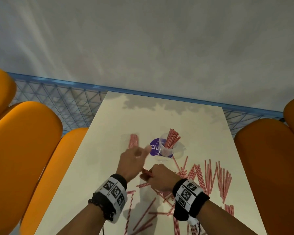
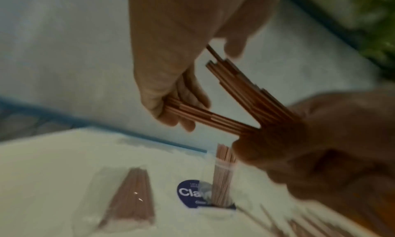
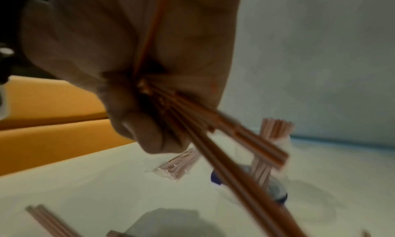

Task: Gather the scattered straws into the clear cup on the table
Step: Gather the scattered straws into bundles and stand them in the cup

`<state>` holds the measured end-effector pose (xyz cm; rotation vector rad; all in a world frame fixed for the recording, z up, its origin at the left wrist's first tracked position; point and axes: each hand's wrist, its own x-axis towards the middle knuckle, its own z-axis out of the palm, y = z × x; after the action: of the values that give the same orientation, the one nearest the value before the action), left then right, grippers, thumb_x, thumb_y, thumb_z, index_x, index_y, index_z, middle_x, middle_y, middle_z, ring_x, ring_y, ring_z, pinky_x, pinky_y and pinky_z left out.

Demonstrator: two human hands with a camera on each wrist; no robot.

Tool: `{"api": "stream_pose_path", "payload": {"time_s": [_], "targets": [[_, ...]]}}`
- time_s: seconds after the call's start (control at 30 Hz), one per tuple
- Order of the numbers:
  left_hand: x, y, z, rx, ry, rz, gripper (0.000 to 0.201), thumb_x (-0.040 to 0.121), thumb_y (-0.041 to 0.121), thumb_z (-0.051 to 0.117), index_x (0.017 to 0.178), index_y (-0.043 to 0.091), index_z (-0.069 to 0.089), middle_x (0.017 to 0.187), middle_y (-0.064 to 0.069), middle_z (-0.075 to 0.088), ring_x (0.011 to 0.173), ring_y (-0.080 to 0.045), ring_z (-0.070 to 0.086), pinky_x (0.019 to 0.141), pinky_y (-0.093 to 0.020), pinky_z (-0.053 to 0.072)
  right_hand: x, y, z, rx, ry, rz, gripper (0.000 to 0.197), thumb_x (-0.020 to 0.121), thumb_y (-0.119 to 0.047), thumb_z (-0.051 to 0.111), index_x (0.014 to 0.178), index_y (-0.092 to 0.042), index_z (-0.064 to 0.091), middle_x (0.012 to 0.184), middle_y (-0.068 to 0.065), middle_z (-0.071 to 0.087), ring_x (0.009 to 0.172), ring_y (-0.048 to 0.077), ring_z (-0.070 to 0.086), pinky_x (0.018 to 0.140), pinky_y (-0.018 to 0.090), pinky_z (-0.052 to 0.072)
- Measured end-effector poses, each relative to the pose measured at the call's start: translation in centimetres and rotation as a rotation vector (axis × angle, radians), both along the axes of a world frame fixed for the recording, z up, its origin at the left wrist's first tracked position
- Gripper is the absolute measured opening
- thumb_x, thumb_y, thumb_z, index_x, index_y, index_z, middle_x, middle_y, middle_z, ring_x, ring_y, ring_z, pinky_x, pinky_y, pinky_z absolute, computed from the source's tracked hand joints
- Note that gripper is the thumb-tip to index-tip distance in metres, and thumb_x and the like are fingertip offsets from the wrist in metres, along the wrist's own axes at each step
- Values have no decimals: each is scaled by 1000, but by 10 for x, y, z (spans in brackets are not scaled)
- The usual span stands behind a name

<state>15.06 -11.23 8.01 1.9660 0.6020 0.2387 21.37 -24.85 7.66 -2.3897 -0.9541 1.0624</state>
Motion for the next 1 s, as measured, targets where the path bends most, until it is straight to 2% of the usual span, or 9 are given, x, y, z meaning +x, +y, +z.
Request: {"api": "stream_pose_path", "payload": {"time_s": [0.13,0.2,0.33,0.47,0.6,0.7,0.8,0.9,1.0], "targets": [[-8,1,-18,298,81,-61,64,86,70,21,69,22,60,72,5,69,65,-12,63,66,-36,54,0,-1,0,-79,-173,76,45,92,-55,49,88,-13,64,77,3,60,67,21,58,63,32,48],[-13,1,-17,403,199,-61,67,88,70,19,58,19,51,58,4,60,54,-14,55,50,-30,43,0,-4,4,-90,-242,99,47,90,-57,51,97,-13,66,87,7,63,72,22,59,68,34,50],[-13,-15,-6,457,305,-112,62,96,58,22,52,18,38,52,2,45,48,-13,41,46,-24,27,-5,-2,10,-122,-399,182,41,95,-51,47,85,-13,59,83,10,58,72,24,55,67,32,44],[-16,-11,1,94,167,18,66,98,55,27,58,11,56,57,-5,61,55,-21,59,62,-33,51,-5,-4,15,-145,-418,175,37,95,-48,44,85,-13,55,88,10,59,73,26,55,66,34,43],[-11,-17,12,-497,168,87,71,97,61,26,86,7,71,81,-7,75,84,-24,70,83,-39,54,-10,-2,25,-189,-499,221,28,91,-33,50,105,-10,60,103,11,63,88,30,62,75,36,47],[-7,-39,18,-625,227,27,66,96,62,25,91,15,72,93,-2,76,95,-18,69,93,-40,51,-19,7,25,-120,-497,267,33,88,-23,55,119,-11,59,120,11,61,92,31,65,76,37,48],[-7,-44,22,-673,187,51,64,95,62,27,89,16,70,92,-4,75,93,-19,69,90,-41,51,-23,9,28,-78,-524,250,37,88,-20,56,124,-12,57,134,8,55,92,32,66,75,36,48],[-12,-44,29,-790,158,22,61,95,62,29,93,16,69,91,-3,74,89,-19,68,72,-32,49,-26,10,39,-92,-515,250,32,91,-18,55,121,-9,59,123,11,61,103,29,63,86,40,50],[-23,-30,31,-998,-3,62,68,93,61,35,105,2,66,97,-15,69,86,-21,65,72,-34,51,-20,3,70,161,-304,127,21,96,-25,53,80,-20,66,83,-5,68,69,5,64,67,28,50]]}}
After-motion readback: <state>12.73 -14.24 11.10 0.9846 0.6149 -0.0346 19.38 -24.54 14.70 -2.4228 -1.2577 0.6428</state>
